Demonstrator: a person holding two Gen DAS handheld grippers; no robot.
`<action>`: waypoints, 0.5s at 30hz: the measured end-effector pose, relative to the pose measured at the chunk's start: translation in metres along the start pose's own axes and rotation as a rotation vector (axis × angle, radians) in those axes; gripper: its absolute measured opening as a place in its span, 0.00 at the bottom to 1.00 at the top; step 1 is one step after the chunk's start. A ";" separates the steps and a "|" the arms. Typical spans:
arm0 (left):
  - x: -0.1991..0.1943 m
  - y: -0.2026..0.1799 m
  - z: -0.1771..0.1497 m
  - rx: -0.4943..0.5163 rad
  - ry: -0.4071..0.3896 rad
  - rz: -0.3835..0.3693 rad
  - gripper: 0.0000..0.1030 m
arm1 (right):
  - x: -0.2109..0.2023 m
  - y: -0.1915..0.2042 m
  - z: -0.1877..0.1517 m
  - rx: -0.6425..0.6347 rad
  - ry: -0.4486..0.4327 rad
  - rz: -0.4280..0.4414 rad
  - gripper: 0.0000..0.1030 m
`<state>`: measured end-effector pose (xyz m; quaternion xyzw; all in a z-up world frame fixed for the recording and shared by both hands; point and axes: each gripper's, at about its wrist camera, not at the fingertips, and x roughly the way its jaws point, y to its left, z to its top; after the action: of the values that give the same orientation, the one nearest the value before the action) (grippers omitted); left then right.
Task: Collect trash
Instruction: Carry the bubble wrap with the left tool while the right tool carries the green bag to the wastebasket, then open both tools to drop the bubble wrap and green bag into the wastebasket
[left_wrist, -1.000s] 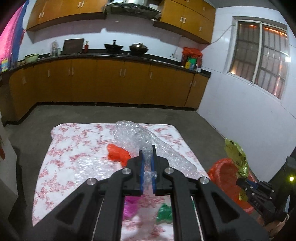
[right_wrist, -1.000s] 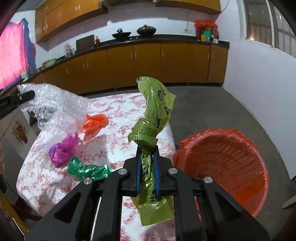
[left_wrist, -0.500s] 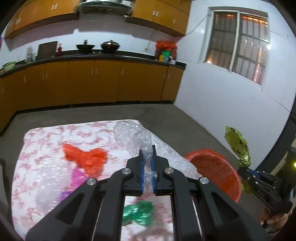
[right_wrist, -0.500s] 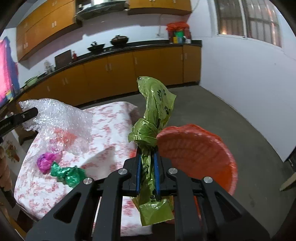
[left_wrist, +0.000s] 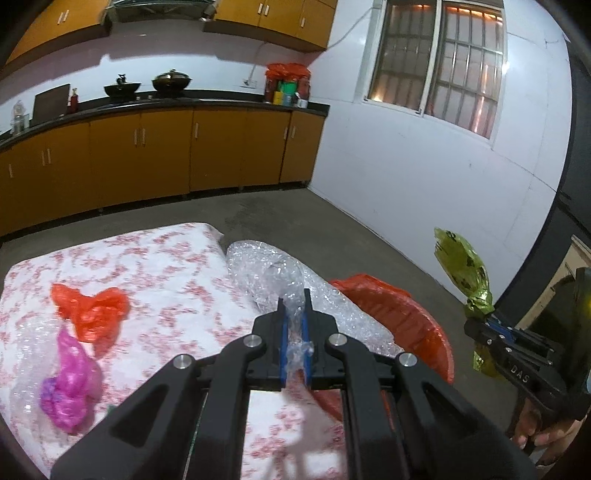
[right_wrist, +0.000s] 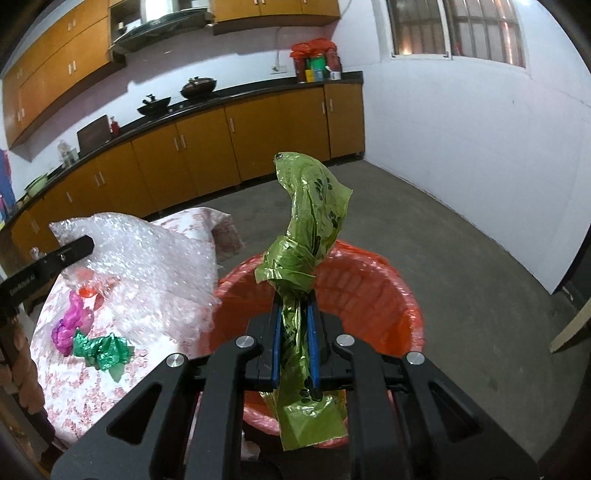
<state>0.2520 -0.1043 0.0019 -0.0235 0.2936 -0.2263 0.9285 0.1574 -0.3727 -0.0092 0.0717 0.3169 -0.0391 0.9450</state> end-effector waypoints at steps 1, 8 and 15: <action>0.004 -0.005 0.000 0.003 0.003 -0.003 0.08 | 0.001 -0.002 0.000 0.006 0.002 -0.001 0.12; 0.030 -0.032 -0.005 0.034 0.034 -0.040 0.08 | 0.010 -0.017 0.000 0.040 0.017 -0.007 0.12; 0.054 -0.054 -0.013 0.047 0.080 -0.078 0.08 | 0.021 -0.030 0.000 0.074 0.034 0.000 0.12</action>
<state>0.2624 -0.1749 -0.0284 -0.0041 0.3238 -0.2699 0.9068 0.1702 -0.4027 -0.0254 0.1071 0.3312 -0.0493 0.9361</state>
